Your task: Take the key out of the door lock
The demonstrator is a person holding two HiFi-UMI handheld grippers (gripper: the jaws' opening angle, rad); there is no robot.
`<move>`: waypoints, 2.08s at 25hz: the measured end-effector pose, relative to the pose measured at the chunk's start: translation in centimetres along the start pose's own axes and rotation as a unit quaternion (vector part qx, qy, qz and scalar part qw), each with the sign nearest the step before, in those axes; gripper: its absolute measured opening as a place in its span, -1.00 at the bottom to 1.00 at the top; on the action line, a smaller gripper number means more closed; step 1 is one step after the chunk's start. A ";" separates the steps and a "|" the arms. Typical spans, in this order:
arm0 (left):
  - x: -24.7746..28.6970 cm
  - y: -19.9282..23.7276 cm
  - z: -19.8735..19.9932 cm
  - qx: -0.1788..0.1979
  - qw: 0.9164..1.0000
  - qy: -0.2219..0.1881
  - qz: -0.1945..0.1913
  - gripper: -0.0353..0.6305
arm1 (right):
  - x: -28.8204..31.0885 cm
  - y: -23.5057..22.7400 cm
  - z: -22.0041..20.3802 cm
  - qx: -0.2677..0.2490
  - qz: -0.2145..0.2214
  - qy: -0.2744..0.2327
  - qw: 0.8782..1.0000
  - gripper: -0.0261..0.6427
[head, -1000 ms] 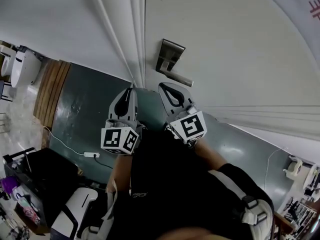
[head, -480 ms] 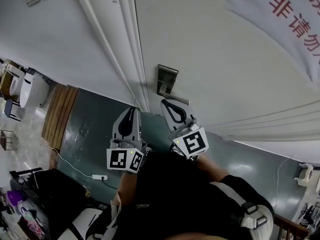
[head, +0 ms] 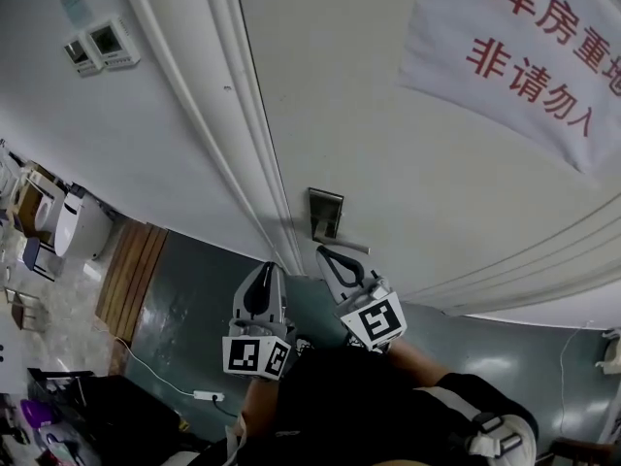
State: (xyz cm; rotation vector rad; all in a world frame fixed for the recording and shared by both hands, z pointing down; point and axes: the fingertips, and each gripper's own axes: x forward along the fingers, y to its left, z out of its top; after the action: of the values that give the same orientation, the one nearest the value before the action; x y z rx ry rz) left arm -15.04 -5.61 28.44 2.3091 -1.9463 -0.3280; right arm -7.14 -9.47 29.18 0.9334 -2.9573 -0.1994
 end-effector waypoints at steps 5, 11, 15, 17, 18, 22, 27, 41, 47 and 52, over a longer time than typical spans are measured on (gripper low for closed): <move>0.0 -0.9 0.5 0.001 1.000 -0.003 -0.005 -0.78 | -0.7 -0.4 0.7 0.002 -0.006 -0.002 1.000 -0.90; 0.2 -1.4 1.1 0.008 1.000 -0.008 -0.010 -0.78 | -0.9 -0.8 1.2 -0.001 -0.010 -0.004 1.000 -0.90; 0.5 -1.8 1.3 0.010 1.000 -0.010 -0.015 -0.78 | -1.0 -1.1 1.5 -0.002 -0.011 -0.009 1.000 -0.90; 0.6 -2.0 1.3 0.009 1.000 -0.009 -0.017 -0.78 | -1.1 -1.1 1.5 -0.005 -0.010 -0.009 1.000 -0.90; 0.6 -2.2 1.3 0.009 1.000 -0.009 -0.018 -0.78 | -1.1 -1.2 1.5 -0.007 -0.010 -0.009 1.000 -0.90; 0.8 -2.5 1.3 0.008 1.000 -0.010 -0.022 -0.78 | -1.1 -1.4 1.5 -0.007 -0.010 -0.008 1.000 -0.90; 1.1 -2.5 1.6 0.010 1.000 -0.010 -0.024 -0.78 | -1.1 -1.7 1.6 -0.006 -0.013 -0.009 1.000 -0.90; 1.5 -3.4 1.8 0.002 0.999 -0.005 -0.033 -0.78 | -1.7 -2.0 2.5 -0.020 -0.012 -0.014 1.000 -0.90; 1.6 -3.2 2.1 0.004 1.000 -0.005 -0.031 -0.78 | -2.0 -2.4 2.3 -0.018 -0.016 -0.011 1.000 -0.90; 1.7 -3.3 2.1 0.003 0.999 -0.006 -0.033 -0.78 | -2.2 -2.6 2.3 -0.017 -0.020 -0.014 1.000 -0.90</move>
State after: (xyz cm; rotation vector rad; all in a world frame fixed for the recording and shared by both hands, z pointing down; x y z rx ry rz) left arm -12.05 -6.57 25.53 2.3842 -1.8832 -0.3418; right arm -4.04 -10.08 26.53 0.9937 -2.9524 -0.2642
